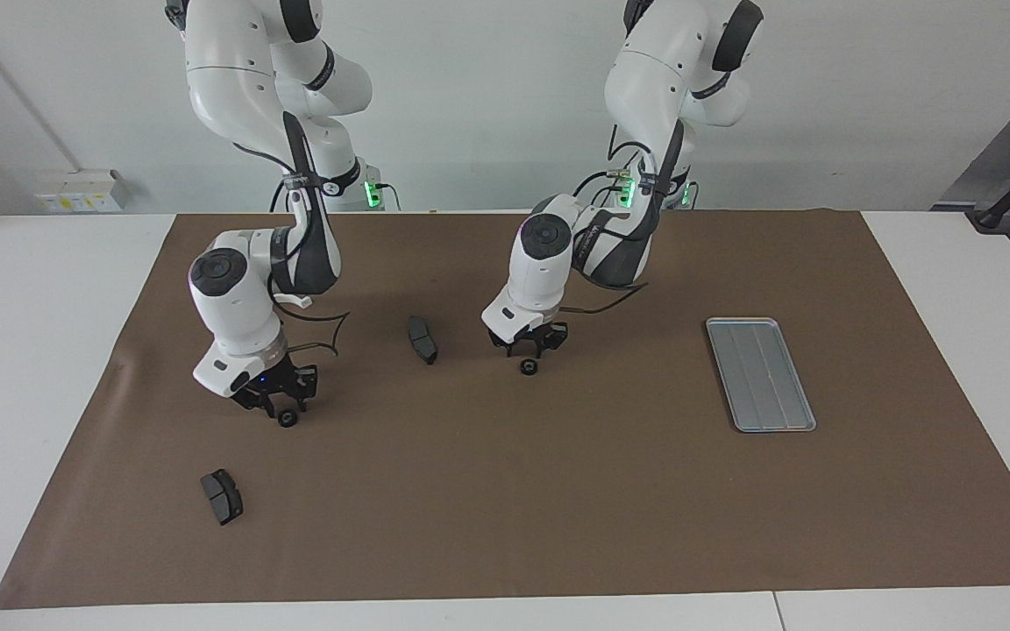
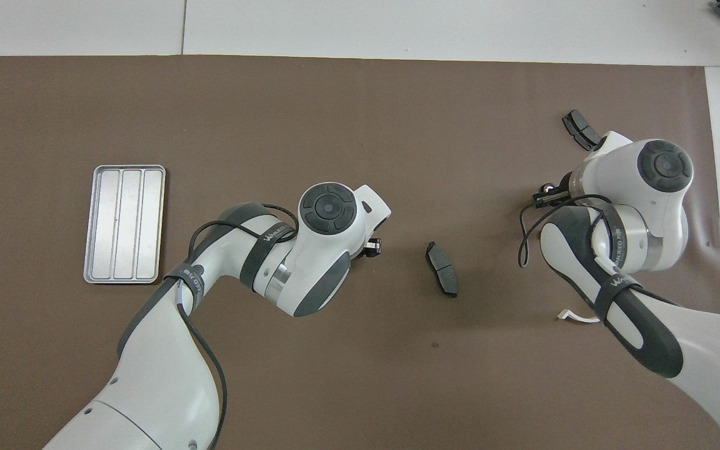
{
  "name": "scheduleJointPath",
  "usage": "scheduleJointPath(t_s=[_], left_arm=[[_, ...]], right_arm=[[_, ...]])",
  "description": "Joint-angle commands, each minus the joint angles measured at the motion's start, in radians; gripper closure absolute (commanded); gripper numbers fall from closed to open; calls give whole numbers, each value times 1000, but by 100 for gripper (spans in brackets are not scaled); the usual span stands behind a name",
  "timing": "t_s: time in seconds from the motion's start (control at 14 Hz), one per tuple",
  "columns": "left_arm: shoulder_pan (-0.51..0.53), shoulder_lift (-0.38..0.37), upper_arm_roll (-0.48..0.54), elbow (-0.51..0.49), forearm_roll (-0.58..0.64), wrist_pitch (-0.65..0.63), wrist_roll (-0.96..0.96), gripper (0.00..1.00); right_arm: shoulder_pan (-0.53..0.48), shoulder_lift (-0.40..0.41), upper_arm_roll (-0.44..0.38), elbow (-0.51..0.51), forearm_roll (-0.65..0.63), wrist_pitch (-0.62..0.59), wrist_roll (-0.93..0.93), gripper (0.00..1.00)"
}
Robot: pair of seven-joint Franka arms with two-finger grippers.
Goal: Pick bearing gear from pile to tray
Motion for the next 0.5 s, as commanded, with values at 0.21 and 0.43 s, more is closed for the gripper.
scheduleJointPath(t_s=[0.21,0.43], left_arm=[[-43,-23,21,10,67,-61,-77,46],[-43,-21,21,31,87,-72,-99,46]], right_arm=[[-29,10,8,-16,19,35,-15,100],[-14,-1,11,6,36,17,-13,100]])
